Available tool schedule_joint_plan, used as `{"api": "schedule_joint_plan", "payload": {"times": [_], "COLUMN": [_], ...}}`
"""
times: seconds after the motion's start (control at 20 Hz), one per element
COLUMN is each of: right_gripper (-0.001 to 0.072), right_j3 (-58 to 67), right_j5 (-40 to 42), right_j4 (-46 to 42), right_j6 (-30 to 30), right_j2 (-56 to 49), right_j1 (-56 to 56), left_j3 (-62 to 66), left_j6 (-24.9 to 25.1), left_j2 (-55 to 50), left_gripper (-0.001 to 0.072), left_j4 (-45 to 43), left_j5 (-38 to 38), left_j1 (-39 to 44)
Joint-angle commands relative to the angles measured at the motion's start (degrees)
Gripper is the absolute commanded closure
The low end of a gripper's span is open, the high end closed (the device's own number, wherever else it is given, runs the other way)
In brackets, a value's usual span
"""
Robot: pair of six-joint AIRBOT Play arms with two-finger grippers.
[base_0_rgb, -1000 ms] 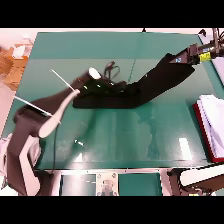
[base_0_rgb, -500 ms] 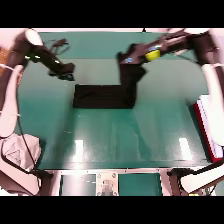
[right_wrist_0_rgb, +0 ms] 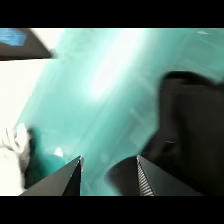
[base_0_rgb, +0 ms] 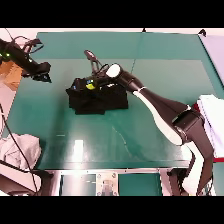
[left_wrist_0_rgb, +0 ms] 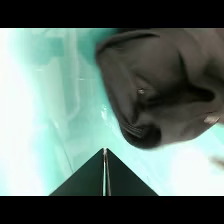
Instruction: Fold the shirts.
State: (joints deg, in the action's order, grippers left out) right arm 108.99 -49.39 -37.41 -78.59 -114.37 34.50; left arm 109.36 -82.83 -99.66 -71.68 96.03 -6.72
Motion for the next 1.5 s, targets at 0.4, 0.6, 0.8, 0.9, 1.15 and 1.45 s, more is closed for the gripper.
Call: {"api": "schedule_joint_plan", "payload": {"times": [0.4, 0.6, 0.8, 0.9, 1.15, 1.45], "right_gripper": [0.0143, 0.0143, 0.0143, 0.0156, 0.0695, 0.0695], "right_j3": [-8.7, -19.74, -20.48, -20.04, -11.5, 1.79], "right_j5": [-28.15, -18.71, -15.04, -12.5, -15.76, -24.35], "right_j4": [-13.18, -10.47, -1.79, 1.7, 7.63, 6.71], "right_j6": [-10.93, -9.62, -7.93, -7.91, -6.4, -8.11], "right_j2": [5.75, 3.96, 1.11, 1.05, 2.19, 16.76], "right_j1": [-32.04, -28.04, -22.93, -20.83, -21.16, -37.22], "left_j3": [0.04, 0.02, 0.02, 0.02, 0.02, 0.02], "left_j6": [0.81, 0.79, 0.79, 0.79, 0.79, 0.79], "left_j2": [0.04, 0.04, 0.04, 0.04, 0.04, 0.04], "left_gripper": [0.0677, 0.0678, 0.0678, 0.0678, 0.0678, 0.0677], "left_j4": [-0.07, -0.04, -0.07, -0.04, -0.04, -0.04], "left_j5": [-0.72, -1.03, -1.05, -1.03, -0.81, 0.22], "left_j1": [-0.63, -0.63, -0.63, -0.66, -0.66, -0.63]}}
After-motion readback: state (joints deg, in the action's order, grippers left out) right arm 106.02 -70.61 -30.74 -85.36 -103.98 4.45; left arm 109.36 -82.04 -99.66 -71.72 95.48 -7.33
